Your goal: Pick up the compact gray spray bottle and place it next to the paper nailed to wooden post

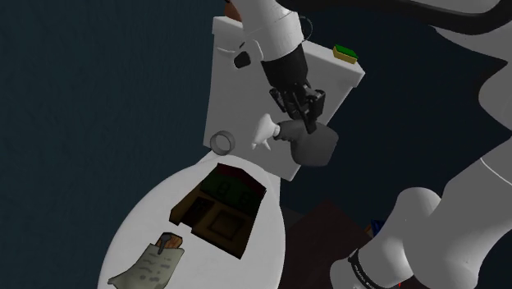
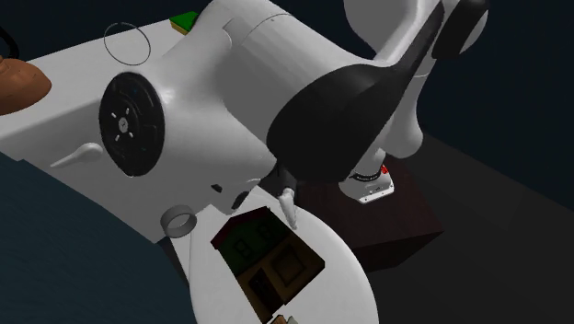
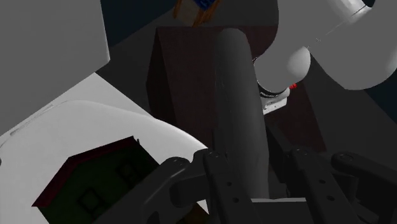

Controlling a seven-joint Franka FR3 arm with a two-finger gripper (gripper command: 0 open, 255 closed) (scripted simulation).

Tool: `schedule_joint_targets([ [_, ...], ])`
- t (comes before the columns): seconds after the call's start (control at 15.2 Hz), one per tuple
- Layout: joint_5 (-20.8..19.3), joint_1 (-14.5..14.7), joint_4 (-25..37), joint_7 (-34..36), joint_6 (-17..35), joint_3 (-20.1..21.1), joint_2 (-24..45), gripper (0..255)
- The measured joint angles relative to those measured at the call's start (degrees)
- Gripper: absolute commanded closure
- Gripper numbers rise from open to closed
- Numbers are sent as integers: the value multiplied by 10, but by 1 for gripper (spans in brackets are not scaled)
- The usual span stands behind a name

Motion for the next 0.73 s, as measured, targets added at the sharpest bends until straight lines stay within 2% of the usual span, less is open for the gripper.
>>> schedule_joint_targets([
  [0.73, 101, 78, 86, 190, -34, 75, 67, 255],
])
